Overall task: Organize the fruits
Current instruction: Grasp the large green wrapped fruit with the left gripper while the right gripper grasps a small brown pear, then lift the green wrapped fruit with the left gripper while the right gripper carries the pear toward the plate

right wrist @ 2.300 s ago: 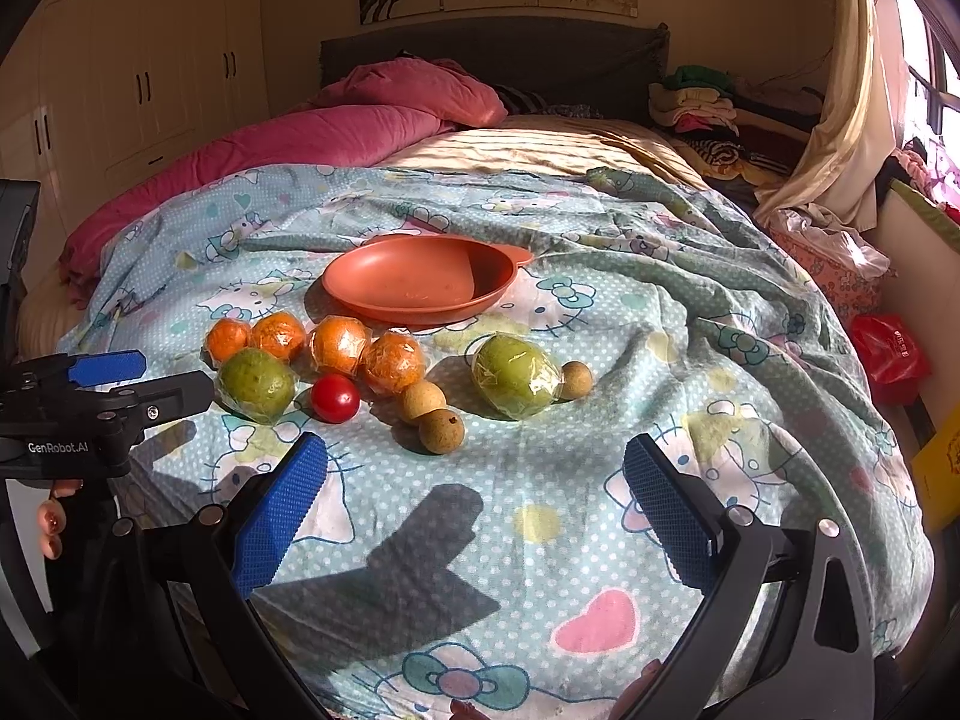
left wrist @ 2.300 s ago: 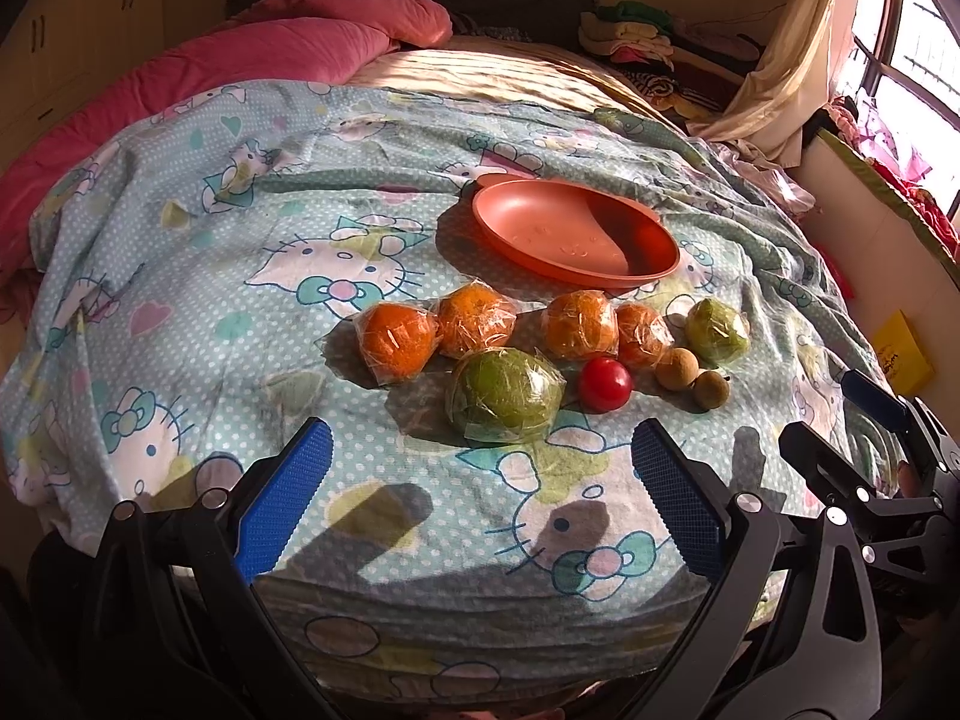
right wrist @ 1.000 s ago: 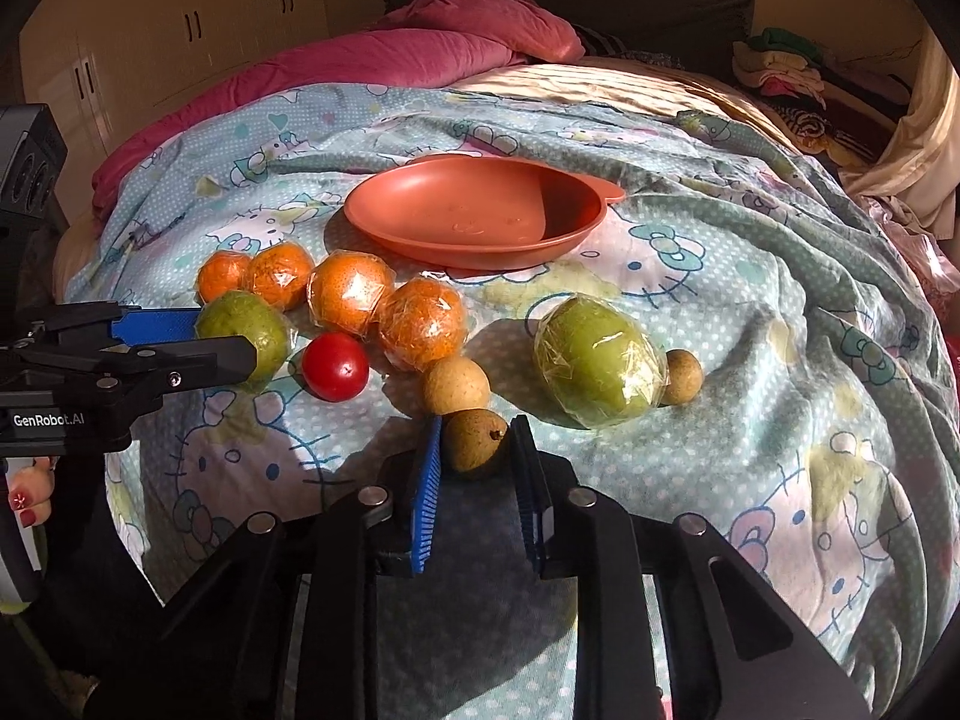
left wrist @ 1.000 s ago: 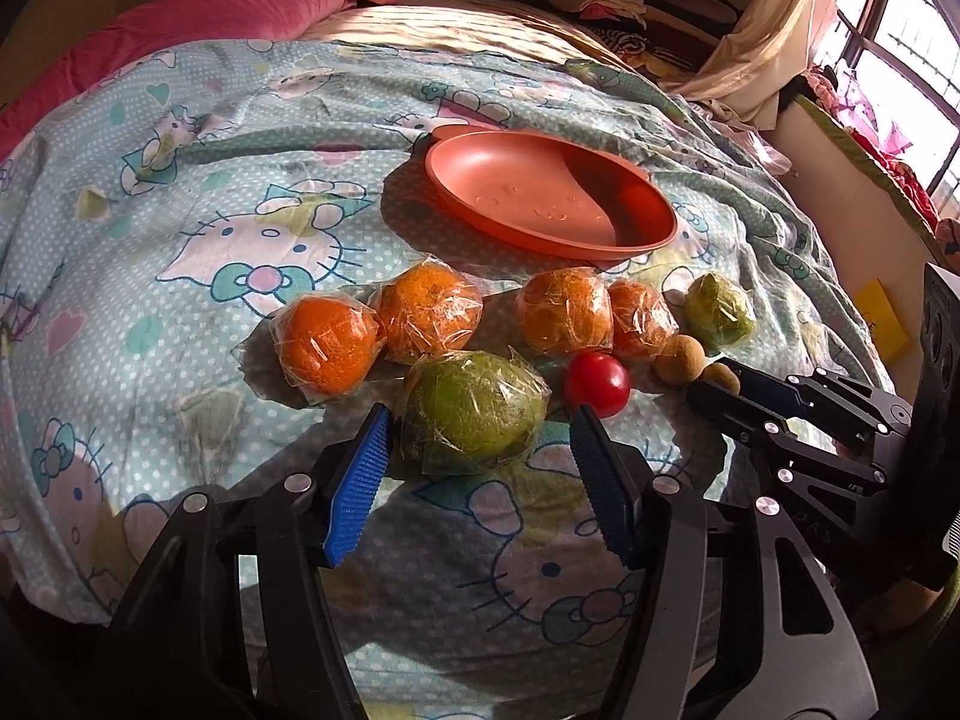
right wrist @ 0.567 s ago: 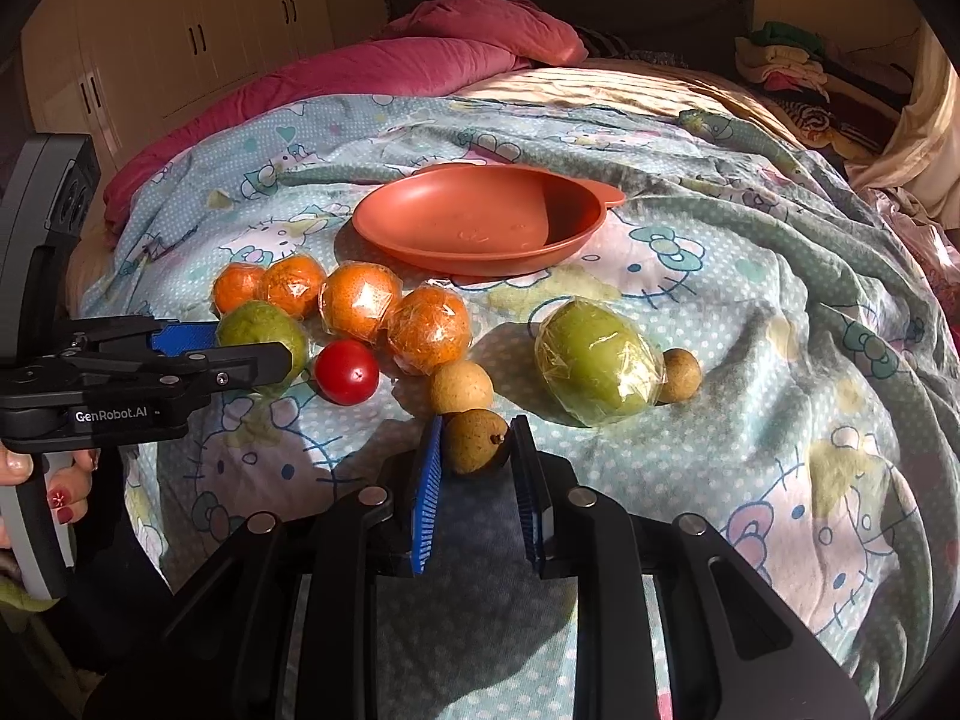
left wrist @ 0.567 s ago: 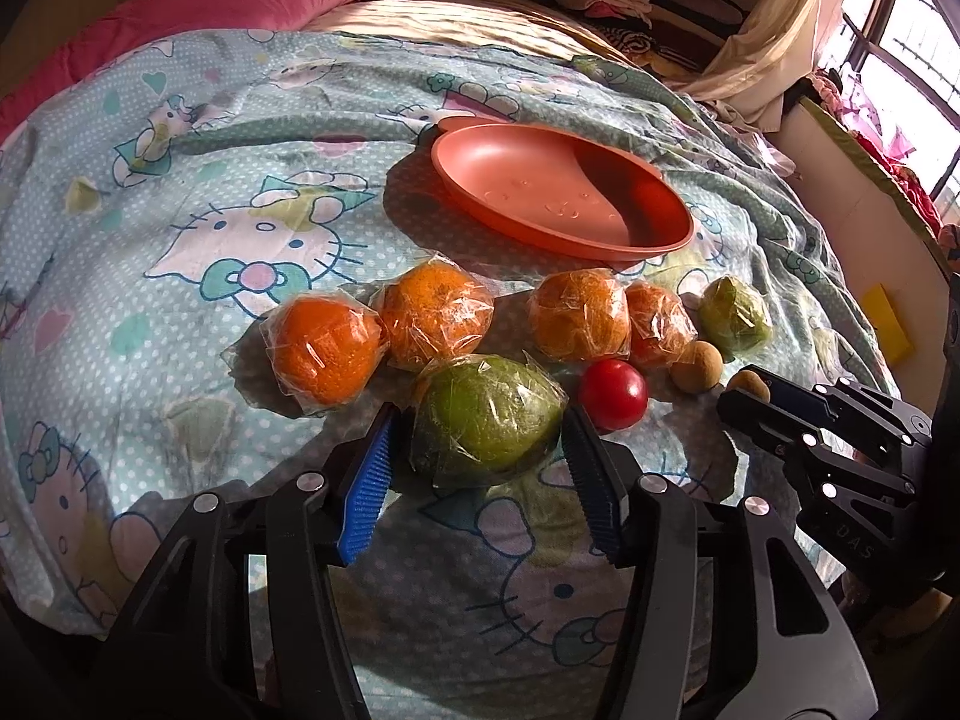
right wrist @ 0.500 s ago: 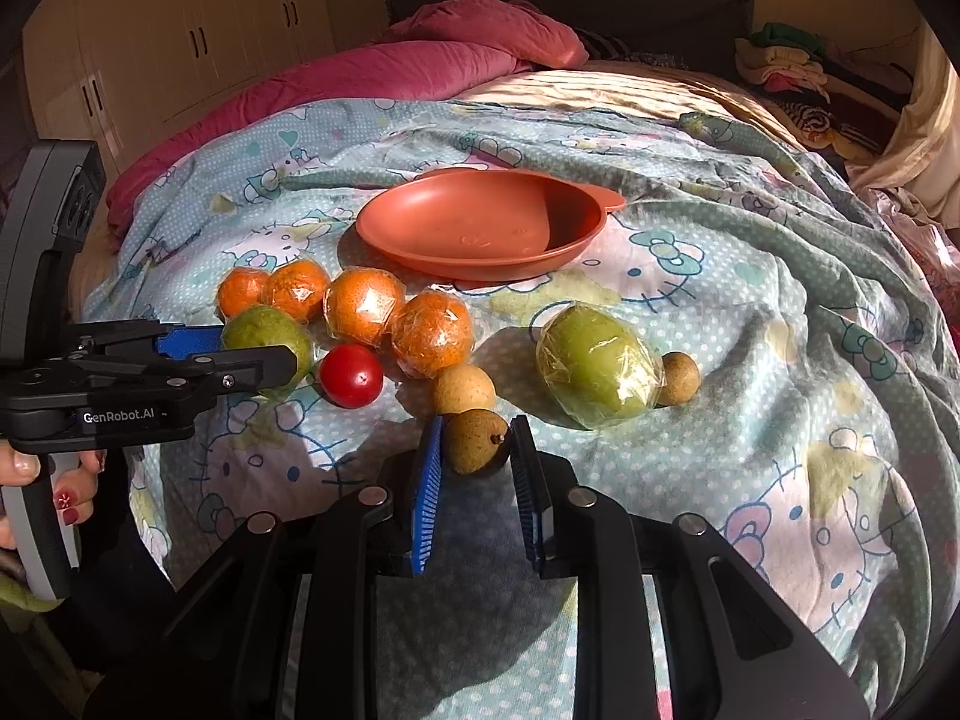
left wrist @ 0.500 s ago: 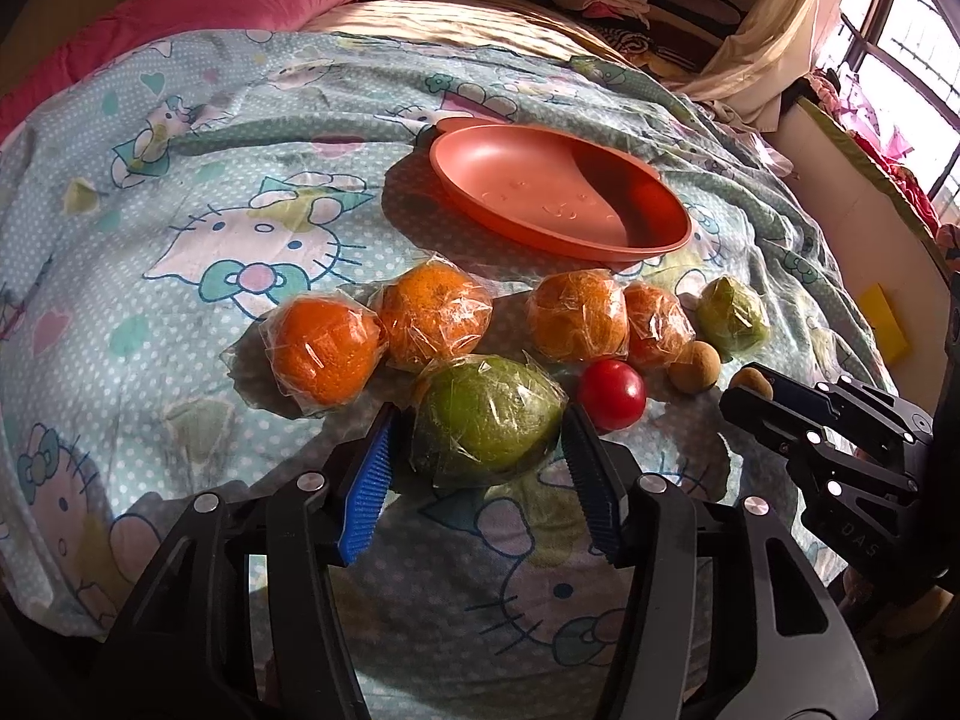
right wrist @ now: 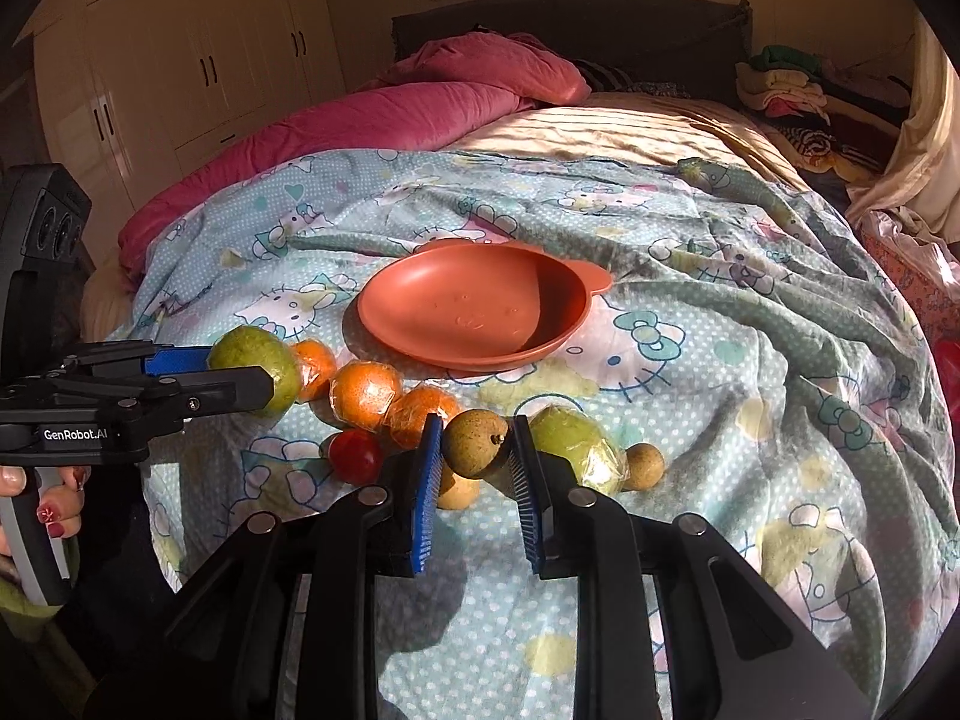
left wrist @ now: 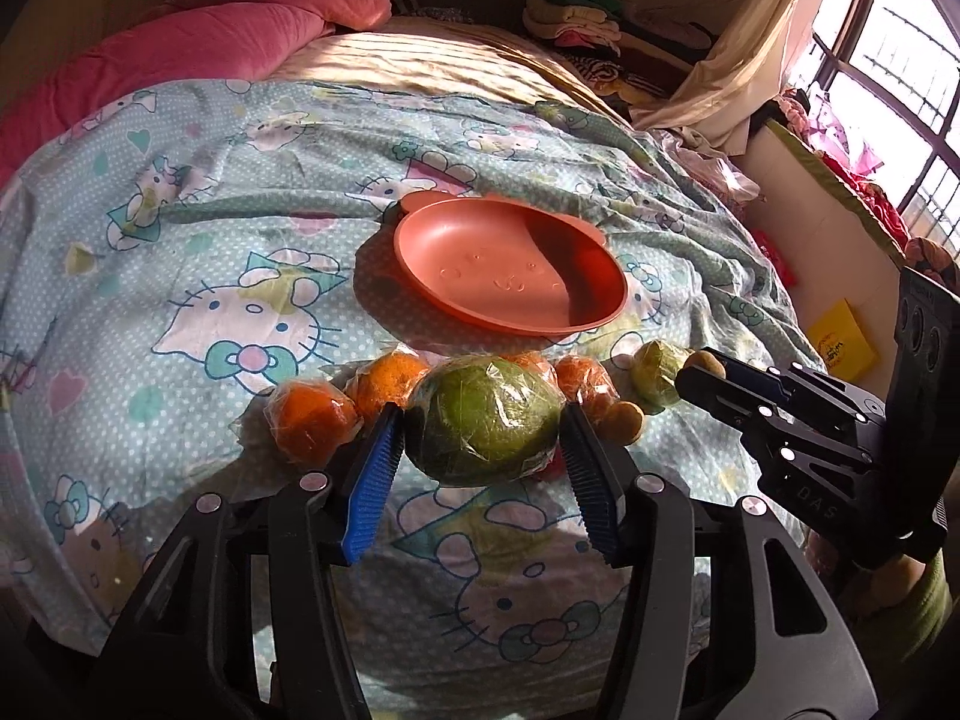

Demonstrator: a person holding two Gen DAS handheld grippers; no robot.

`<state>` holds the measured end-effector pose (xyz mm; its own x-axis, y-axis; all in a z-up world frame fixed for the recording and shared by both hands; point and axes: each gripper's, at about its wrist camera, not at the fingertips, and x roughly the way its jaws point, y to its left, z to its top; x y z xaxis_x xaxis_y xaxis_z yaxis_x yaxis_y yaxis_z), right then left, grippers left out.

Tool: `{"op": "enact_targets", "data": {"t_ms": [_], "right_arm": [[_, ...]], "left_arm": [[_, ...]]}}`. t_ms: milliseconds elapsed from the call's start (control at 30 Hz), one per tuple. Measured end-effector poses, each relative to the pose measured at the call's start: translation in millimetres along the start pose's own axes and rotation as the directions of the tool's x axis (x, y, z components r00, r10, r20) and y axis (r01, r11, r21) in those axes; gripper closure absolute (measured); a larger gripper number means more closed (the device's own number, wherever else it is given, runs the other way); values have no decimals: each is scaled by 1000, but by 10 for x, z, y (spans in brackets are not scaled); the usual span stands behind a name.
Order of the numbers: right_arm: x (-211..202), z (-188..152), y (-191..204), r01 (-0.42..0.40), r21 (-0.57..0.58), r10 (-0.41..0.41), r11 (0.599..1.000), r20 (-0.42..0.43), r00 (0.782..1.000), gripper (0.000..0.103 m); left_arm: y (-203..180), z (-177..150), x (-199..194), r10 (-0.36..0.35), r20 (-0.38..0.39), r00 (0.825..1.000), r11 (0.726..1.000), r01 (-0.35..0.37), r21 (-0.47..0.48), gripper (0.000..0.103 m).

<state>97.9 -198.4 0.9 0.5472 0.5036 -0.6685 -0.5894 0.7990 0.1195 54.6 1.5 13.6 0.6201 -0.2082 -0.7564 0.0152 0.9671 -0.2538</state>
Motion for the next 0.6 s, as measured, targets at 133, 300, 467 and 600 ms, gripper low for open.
{"op": "enact_targets", "data": {"t_ms": [133,300,467,600], "right_arm": [[71,89,-9,0,-21,0,1000,4,1000,81],[172,142,-45,-17,-13,17,1000,-1,1000,81],[201,131,-42,-32,-5,32,999,-2,999,81],[192,132,-58,-33,4,33,999,4,999,81]], "left_arm": [[36,163,32,10,14,1000,1000,-10,-3,65],[83,353,153,19,19,1000,1000,-19,6,79],[117,345,266,22,3,1000,1000,-22,12,81],[106,290,238,24,12,1000,999,-24,25,81]]}}
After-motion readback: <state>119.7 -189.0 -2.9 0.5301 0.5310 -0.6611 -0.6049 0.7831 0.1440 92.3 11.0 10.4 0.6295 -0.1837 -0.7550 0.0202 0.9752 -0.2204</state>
